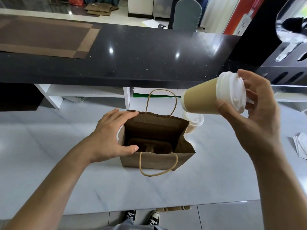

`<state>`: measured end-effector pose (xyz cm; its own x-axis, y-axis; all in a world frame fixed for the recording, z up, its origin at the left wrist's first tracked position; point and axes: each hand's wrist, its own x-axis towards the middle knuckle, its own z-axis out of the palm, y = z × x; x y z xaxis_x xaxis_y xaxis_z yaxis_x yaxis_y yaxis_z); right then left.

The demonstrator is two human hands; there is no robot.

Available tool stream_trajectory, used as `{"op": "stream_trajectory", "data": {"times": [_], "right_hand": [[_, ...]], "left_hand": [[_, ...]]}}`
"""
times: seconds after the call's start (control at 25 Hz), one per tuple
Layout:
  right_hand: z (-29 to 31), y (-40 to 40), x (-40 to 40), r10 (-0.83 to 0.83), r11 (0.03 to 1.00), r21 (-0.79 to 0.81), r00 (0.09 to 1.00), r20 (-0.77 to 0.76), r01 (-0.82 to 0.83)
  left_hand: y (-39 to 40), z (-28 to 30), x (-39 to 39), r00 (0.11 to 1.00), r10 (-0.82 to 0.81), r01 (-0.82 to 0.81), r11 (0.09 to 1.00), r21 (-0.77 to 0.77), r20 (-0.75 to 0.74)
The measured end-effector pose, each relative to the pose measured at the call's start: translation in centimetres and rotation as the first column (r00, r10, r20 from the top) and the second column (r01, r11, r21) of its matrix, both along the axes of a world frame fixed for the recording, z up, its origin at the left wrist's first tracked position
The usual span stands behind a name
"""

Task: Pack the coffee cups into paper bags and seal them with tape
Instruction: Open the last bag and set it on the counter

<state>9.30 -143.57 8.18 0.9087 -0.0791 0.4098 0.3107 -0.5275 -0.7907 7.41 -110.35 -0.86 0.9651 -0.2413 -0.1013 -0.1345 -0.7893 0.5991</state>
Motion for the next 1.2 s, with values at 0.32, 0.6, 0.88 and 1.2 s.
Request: {"op": "stream_trajectory", "data": {"times": [0.32, 0.6, 0.88, 1.2], "right_hand": [[-0.6, 3.5, 0.1, 0.470, 0.878, -0.026, 0.870, -0.148, -0.478], [-0.3, 6.2, -0.5, 0.579, 0.814, -0.026, 0.814, -0.041, -0.580], [2.6, 7.3, -1.9, 0.652, 0.755, 0.009, 0.753, 0.087, -0.655], [-0.8, 8.3, -0.5, 0.590, 0.600, -0.521, 0.776, -0.224, -0.607]], "left_hand": [[0.1, 0.2, -0.2, 1.000, -0.002, 0.002, 0.999, -0.046, -0.003], [0.0, 0.3, -0.5, 1.000, -0.014, 0.013, 0.998, -0.059, -0.009], [0.0, -0.1, -0.8, 0.988, 0.084, -0.107, 0.977, -0.182, -0.130], [0.1, 0.7, -0.9, 0.998, 0.024, -0.030, 0.995, -0.092, -0.062]]}}
